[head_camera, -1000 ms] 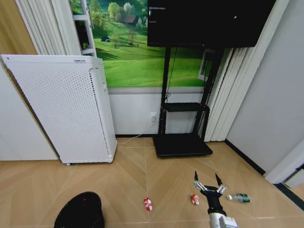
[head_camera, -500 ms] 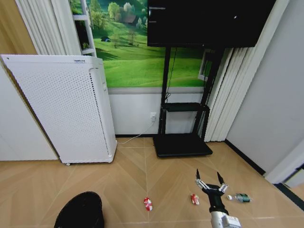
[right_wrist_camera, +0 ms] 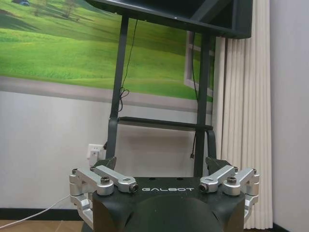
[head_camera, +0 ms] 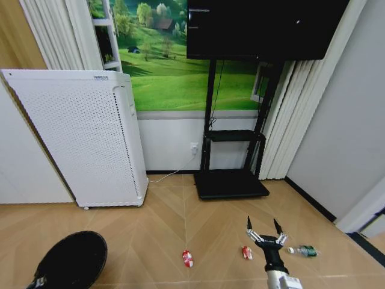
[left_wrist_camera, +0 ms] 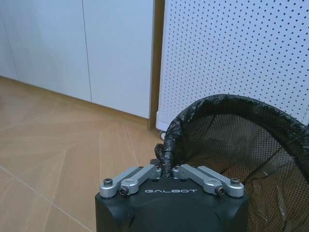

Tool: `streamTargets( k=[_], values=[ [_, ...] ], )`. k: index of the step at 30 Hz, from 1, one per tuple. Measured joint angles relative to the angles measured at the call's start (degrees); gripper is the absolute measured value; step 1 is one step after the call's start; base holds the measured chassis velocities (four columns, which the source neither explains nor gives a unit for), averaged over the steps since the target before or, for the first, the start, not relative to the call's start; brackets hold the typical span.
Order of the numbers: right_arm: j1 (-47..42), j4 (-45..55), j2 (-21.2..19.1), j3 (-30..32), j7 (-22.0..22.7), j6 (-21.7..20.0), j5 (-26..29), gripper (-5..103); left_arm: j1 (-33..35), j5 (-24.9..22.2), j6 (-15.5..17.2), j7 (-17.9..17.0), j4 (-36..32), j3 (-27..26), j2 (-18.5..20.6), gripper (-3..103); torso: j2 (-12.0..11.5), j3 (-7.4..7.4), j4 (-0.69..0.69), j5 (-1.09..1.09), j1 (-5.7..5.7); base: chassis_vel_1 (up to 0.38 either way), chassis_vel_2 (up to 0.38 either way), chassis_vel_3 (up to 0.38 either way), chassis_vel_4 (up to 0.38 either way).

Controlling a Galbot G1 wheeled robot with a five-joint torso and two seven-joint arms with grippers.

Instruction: Pick up the trash bin and place the garbage on the floor into it.

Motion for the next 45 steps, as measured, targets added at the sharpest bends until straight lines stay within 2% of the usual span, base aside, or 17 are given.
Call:
streamTargets(
  k=[3, 9, 19, 22, 24, 27, 29, 30, 32, 33, 35, 39, 45],
  values=[
    [-0.2, -0.4, 0.4, -0.3, -0.1, 0.1, -0.3, 100, 0.4, 4.7, -3.4, 0.9, -0.1, -0.2, -0.9, 4, 0.0, 0.00, 0.00, -0.02, 0.00, 0.081, 0.057, -0.071, -0.086],
    [-0.5, -0.8, 0.3, -0.5, -0.2, 0.2, -0.9, 100, 1.4, 5.5, -5.5, 2.6, -1.3, -0.1, -1.6, 4, 0.0, 0.01, 0.00, 0.00, 0.00, 0.139, 0.138, -0.141, -0.163],
    [0.2, -1.9, 0.0, -0.2, 0.9, -0.7, -0.9, 100, 1.5, 5.2, -5.7, 2.7, -2.9, 0.6, -1.6, 4, 0.0, 0.00, -0.01, 0.02, 0.00, 0.254, 0.239, -0.238, -0.252],
    [1.3, -2.6, -1.0, 0.2, 1.3, -1.4, -0.6, 100, 1.6, 5.1, -5.5, 2.7, -3.2, 0.8, -1.7, 4, 0.0, 0.00, -0.02, -0.04, 0.00, 0.282, 0.290, -0.284, -0.286],
    [2.4, -3.4, -3.4, 0.0, -1.0, -2.8, 0.1, 100, 1.7, 5.2, -5.4, 2.8, -3.5, 1.1, -1.8, 4, 0.0, 0.02, -0.01, 0.01, 0.01, 0.245, 0.237, -0.239, -0.245],
    [4.8, -6.1, -7.0, -1.5, -3.7, -5.1, 0.6, 100, 2.0, 5.1, -5.1, 2.8, -4.3, 1.4, -2.3, 4, 0.0, 0.01, -0.04, -0.07, 0.01, 0.120, 0.129, -0.152, -0.136],
    [9.2, -11.5, -10.8, -5.0, -5.5, -6.0, 2.8, 100, 2.5, 4.9, -4.7, 2.8, -5.4, 1.6, -2.7, 4, 0.0, 0.01, 0.02, 0.03, 0.01, 0.038, -0.007, -0.002, -0.026],
    [9.2, -11.5, -10.8, -5.0, -5.5, -6.0, 2.8, 100, 2.5, 4.9, -4.7, 2.8, -5.4, 1.6, -2.7, 4, 0.0, 0.01, 0.02, 0.03, 0.01, 0.000, 0.000, 0.000, 0.000],
    [14.0, -18.9, -14.3, -9.2, -6.0, -8.1, 6.0, 100, 3.0, 4.8, -4.6, 2.9, -6.7, 1.6, -3.0, 4, 0.0, 0.02, 0.01, 0.01, 0.01, -0.023, -0.033, 0.050, 0.041],
    [14.0, -18.9, -14.3, -9.2, -6.0, -8.1, 6.0, 100, 3.0, 4.8, -4.6, 2.9, -6.7, 1.6, -3.0, 4, 0.0, 0.02, 0.01, 0.01, 0.01, -0.045, -0.067, 0.099, 0.083],
    [17.8, -26.2, -16.7, -12.8, -7.8, -8.8, 8.8, 100, 3.4, 4.6, -4.2, 2.8, -7.8, 1.3, -3.3, 4, 0.0, 0.02, 0.00, 0.03, 0.01, -0.068, -0.067, 0.082, 0.061],
    [20.9, -33.9, -17.5, -16.4, -8.9, -10.3, 11.8, 100, 3.8, 4.0, -3.6, 2.5, -9.2, 0.8, -3.6, 4, 0.0, 0.02, -0.01, 0.03, 0.01, -0.028, -0.015, 0.021, 0.024],
    [21.7, -39.2, -17.4, -18.7, -10.1, -10.9, 10.8, 100, 3.8, 3.5, -3.4, 1.4, -10.0, 0.7, -3.7, 4, 0.0, 0.02, -0.01, -0.02, 0.01, 0.000, 0.000, 0.000, 0.000]
  ],
)
